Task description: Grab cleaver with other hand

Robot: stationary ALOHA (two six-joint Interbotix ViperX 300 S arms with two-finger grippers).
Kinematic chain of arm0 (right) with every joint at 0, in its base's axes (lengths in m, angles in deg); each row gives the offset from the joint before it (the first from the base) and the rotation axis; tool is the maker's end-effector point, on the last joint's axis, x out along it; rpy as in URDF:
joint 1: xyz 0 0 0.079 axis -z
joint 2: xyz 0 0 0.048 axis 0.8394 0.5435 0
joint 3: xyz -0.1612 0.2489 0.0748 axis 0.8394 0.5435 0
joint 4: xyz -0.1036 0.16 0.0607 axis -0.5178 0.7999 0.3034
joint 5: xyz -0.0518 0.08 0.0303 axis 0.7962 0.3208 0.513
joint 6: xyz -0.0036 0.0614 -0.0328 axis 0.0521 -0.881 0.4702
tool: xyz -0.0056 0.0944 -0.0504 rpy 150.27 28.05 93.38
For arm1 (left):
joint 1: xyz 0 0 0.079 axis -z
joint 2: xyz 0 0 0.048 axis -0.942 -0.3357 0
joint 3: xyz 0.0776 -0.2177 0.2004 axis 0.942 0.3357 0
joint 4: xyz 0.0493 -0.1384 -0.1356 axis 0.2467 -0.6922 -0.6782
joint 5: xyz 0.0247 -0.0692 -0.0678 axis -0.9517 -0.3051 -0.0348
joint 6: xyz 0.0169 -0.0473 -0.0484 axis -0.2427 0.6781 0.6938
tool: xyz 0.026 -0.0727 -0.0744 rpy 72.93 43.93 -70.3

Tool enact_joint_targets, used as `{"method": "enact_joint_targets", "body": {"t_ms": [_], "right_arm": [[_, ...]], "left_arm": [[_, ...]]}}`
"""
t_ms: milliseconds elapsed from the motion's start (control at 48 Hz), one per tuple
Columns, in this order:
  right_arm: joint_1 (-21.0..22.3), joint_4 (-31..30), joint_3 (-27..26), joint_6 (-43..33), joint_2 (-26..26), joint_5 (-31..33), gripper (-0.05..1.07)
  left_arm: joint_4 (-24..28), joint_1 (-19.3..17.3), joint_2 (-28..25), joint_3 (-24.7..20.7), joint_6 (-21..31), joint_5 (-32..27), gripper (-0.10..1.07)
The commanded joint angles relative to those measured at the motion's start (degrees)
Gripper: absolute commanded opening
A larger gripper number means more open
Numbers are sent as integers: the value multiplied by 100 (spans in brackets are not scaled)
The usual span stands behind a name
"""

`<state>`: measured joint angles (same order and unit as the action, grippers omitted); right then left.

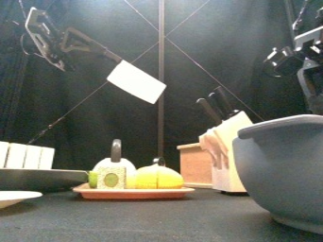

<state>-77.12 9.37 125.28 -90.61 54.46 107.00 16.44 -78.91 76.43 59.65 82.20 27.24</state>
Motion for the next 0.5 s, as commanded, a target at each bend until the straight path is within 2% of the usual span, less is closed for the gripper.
{"method": "enact_joint_targets", "body": {"t_ms": [0,146,271,479], "right_arm": [[26,-422,-185,0,-149,-281,87],[246,-844,-281,-18,-193,-976,87],[712,-914,-396,-18,-167,-1556,87],[1406,-826,-642,0,-44,-1661,87]], "left_arm": [[-9,-18,9,-62,0,26,48],[-9,-18,9,-44,0,26,48],[-9,-35,9,-35,0,26,48],[-9,-35,9,-18,0,18,48]]}}
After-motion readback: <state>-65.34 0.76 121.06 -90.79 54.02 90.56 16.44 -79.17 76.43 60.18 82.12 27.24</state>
